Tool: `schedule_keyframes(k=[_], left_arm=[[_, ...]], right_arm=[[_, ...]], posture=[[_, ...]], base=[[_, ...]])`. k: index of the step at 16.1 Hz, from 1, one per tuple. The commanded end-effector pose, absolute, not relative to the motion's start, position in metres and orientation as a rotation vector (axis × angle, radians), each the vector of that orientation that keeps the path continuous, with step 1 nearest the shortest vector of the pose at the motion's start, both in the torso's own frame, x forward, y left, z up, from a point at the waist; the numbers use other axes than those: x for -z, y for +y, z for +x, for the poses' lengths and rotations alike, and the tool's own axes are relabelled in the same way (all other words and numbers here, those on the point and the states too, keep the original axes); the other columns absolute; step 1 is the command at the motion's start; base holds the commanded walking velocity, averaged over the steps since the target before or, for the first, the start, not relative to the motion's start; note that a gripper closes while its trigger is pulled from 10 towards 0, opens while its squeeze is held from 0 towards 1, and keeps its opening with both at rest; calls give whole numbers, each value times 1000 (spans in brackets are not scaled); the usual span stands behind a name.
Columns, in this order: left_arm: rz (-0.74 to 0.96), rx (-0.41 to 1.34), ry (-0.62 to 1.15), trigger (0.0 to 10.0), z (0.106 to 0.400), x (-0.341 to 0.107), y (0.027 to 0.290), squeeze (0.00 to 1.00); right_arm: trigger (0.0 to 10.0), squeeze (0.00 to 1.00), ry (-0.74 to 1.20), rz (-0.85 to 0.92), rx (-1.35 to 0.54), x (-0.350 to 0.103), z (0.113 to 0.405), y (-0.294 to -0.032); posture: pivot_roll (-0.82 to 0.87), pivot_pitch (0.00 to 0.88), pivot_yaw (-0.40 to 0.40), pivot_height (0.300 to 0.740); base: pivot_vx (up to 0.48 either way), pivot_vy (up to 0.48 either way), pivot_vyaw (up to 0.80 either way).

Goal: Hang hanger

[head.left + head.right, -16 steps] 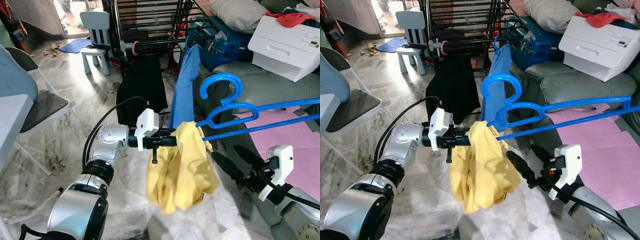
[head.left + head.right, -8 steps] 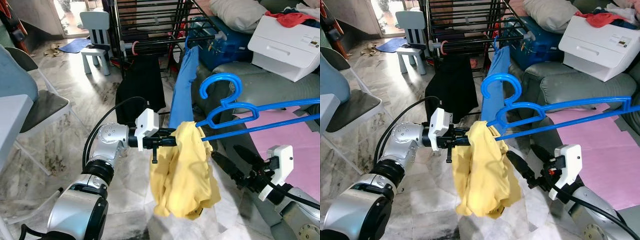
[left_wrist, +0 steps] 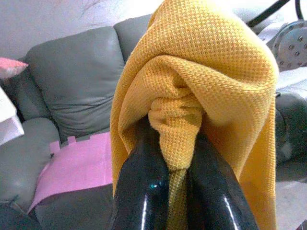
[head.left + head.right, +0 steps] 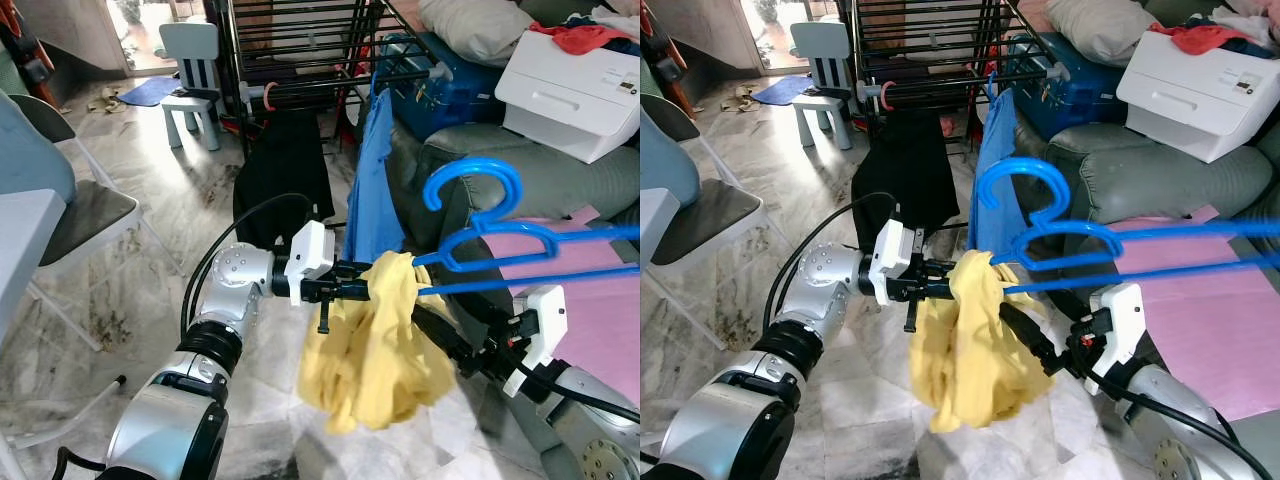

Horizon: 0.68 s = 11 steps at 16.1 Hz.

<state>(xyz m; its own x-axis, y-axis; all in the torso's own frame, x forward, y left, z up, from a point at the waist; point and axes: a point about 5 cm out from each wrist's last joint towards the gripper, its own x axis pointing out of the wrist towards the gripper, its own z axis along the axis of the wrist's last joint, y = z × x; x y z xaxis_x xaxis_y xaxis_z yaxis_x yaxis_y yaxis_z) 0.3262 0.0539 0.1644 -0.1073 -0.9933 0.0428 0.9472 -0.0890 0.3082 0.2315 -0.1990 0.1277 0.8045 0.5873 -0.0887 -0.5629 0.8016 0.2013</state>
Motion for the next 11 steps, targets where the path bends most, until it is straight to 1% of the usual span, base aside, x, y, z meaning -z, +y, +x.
schedule_keyframes(k=[1, 4, 7, 8, 10, 11], left_arm=[[204, 1671, -346, 0, 326, -174, 54, 0], [189, 1698, -353, 0, 323, -175, 53, 0], [162, 1743, -388, 0, 317, -182, 48, 0], [149, 1763, -412, 0, 314, -187, 45, 0], [119, 1780, -448, 0, 310, -198, 41, 0], [112, 1786, -466, 0, 308, -203, 40, 0]], right_arm=[[10000, 188, 142, 151, -629, -130, 234, -198], [10000, 192, 140, 138, -618, -128, 238, -199], [10000, 192, 148, 113, -538, -121, 248, -203], [10000, 125, 155, 112, -473, -117, 254, -207], [10000, 90, 194, 105, -389, -107, 259, -214], [10000, 0, 209, 151, -384, -103, 259, -214]], posture=[[-6, 0, 8, 740], [-6, 0, 7, 740], [-3, 0, 4, 740], [0, 0, 2, 740], [2, 0, -1, 740], [4, 0, -3, 740]], base=[[0, 0, 0], [0, 0, 0], [0, 0, 0], [0, 0, 0], [0, 0, 0], [0, 0, 0]])
